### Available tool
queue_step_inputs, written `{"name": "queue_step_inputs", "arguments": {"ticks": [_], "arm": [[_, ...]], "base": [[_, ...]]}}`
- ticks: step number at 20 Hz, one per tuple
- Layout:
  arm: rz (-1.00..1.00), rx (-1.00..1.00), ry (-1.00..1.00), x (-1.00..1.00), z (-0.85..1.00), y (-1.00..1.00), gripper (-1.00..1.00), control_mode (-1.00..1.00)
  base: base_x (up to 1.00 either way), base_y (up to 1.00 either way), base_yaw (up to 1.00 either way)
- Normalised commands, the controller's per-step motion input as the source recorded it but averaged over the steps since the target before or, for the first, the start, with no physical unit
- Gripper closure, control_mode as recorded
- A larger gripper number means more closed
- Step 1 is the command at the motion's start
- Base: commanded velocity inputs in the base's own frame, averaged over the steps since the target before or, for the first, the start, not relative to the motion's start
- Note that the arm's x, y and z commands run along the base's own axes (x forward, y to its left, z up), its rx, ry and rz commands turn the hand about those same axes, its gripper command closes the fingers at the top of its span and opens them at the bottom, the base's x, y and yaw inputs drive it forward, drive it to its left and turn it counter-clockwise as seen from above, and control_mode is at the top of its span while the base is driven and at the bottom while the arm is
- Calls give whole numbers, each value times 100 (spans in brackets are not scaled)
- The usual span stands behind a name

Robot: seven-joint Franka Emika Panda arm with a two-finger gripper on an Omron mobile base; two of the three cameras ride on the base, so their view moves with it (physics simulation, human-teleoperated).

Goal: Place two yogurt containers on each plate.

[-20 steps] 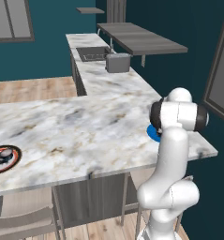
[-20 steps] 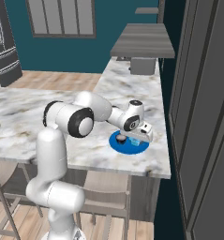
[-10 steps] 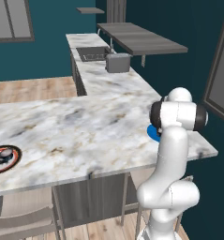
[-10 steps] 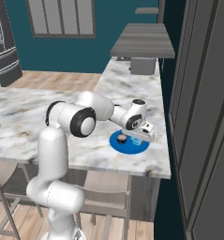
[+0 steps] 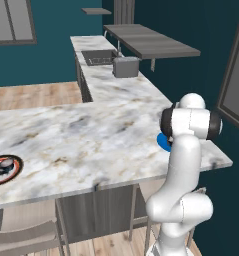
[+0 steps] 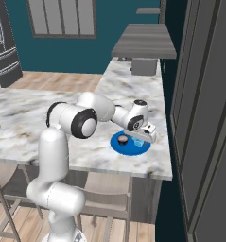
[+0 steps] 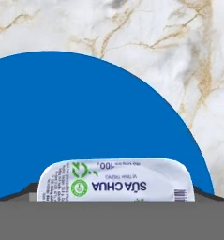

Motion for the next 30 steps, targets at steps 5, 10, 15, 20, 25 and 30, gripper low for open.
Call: {"name": "queue_step_inputs", "arguments": {"ticks": [5, 10, 15, 20, 25, 30], "arm": [[0, 0, -14, 2, 3, 0, -100, -100], [0, -1, -15, 0, 13, 0, -100, -100], [-4, -7, -1, 0, 51, 0, -100, -100], [-4, -23, 3, -6, 62, 0, -100, -100], [-1, -4, 6, -53, 46, 6, -100, -100], [0, 6, 12, -98, 19, 26, -100, -100]], "base": [[0, 0, 0], [0, 0, 0], [0, 0, 0], [0, 0, 0], [0, 0, 0], [0, 0, 0]]}}
